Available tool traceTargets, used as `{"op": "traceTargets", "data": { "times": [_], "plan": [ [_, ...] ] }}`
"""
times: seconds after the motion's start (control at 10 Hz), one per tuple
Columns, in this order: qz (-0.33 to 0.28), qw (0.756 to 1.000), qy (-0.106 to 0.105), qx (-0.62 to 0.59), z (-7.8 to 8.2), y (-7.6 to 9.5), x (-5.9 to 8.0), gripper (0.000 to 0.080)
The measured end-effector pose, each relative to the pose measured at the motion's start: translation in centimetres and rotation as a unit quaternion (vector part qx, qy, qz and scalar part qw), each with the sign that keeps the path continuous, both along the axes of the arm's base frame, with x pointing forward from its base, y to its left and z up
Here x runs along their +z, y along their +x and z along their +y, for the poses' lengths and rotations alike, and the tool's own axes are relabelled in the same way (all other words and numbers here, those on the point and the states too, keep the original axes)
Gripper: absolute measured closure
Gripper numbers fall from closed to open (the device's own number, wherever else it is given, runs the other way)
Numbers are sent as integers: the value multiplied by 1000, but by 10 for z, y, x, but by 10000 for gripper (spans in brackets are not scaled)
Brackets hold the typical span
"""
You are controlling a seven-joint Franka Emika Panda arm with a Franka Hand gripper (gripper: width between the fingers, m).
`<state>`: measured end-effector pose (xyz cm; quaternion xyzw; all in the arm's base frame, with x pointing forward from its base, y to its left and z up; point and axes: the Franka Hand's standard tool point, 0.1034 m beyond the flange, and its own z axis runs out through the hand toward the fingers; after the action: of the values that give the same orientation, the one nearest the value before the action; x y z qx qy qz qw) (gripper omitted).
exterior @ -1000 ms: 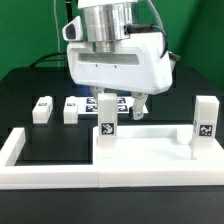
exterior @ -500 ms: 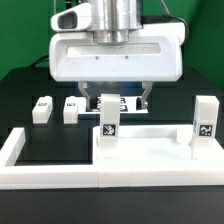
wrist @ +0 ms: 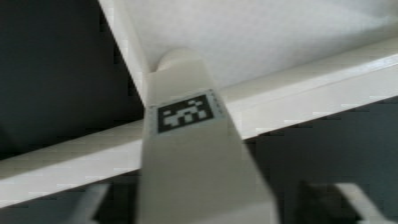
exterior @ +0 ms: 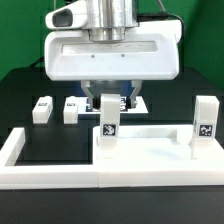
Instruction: Assemble desk
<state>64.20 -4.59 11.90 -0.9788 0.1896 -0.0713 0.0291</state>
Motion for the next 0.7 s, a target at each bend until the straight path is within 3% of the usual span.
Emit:
{"op": "traceTargets", "data": {
  "times": [0.1,0.4,0.7],
  "plan": [
    [1,999,4,-36,-4,-1,0,496],
    [6,984,22,-175,-6,-1,-1,495],
    [19,912,70,-405,-10,-4,-3,495]
  ]
}}
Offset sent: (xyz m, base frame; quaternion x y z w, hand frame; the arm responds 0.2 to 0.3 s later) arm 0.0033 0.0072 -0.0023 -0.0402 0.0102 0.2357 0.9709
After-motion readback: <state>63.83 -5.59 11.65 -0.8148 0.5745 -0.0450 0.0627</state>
